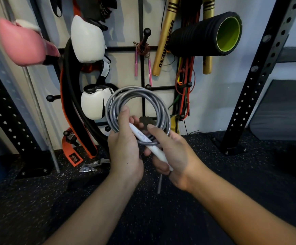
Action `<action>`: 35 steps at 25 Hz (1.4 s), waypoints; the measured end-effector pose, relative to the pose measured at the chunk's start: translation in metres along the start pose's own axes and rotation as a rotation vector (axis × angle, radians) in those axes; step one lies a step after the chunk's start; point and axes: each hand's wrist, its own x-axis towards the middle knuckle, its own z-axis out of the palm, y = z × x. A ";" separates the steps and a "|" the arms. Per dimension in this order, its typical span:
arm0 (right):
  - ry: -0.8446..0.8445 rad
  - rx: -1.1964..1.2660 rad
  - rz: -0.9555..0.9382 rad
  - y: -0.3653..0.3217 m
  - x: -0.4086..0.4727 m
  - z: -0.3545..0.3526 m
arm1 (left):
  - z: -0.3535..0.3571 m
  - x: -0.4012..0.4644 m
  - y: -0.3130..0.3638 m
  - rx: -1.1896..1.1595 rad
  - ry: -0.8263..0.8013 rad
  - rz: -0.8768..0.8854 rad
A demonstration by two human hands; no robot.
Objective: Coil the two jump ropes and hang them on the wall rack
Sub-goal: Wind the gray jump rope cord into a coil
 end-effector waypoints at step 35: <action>0.144 -1.058 -0.468 -0.025 0.023 -0.048 | -0.016 0.030 0.004 0.388 -0.380 -0.046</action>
